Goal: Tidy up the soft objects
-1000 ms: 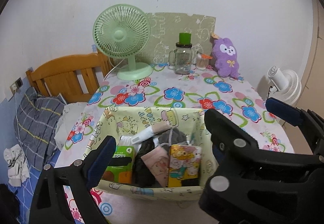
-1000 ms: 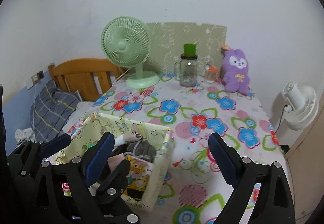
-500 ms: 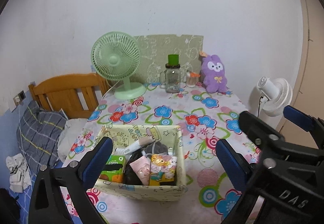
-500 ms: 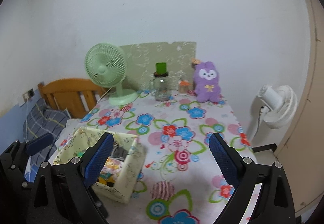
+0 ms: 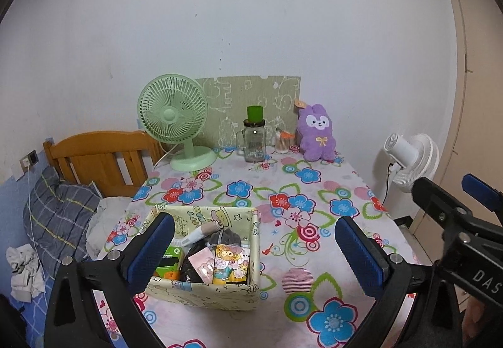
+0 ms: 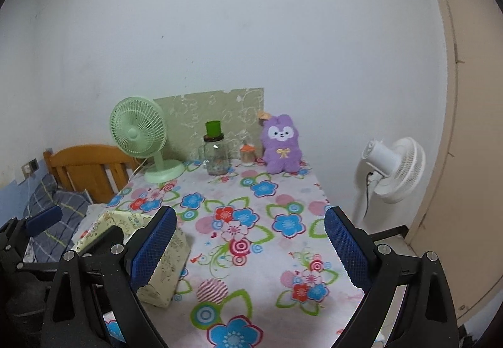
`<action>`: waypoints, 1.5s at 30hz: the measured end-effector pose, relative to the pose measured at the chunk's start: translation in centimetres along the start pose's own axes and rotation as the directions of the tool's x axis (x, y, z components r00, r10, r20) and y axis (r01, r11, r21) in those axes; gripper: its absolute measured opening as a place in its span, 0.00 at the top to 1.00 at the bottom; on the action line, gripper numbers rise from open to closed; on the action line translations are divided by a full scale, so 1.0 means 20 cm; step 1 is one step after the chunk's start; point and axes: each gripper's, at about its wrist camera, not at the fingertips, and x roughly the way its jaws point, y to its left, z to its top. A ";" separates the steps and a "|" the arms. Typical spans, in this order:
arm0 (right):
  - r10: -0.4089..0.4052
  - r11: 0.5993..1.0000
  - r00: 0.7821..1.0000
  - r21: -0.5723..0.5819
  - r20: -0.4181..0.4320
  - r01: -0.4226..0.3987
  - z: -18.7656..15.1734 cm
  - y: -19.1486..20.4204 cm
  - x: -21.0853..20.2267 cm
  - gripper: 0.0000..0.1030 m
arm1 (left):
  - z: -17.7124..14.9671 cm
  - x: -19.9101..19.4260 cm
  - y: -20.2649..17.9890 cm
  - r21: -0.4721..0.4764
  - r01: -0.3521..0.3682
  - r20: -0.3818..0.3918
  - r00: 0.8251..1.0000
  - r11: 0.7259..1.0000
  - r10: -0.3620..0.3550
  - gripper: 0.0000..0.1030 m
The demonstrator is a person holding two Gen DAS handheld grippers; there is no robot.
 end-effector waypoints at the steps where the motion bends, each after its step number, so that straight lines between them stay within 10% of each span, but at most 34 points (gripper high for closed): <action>1: -0.001 1.000 1.000 0.001 0.005 0.001 0.00 -0.01 -0.02 0.06 | 0.00 -0.01 0.00 -0.002 -0.002 0.003 1.000 1.000 0.002 0.00; 45: 0.017 1.000 1.000 0.016 0.009 -0.017 -0.04 0.00 -0.06 0.05 | -0.03 -0.05 0.07 -0.032 -0.035 0.015 0.999 0.999 0.035 0.00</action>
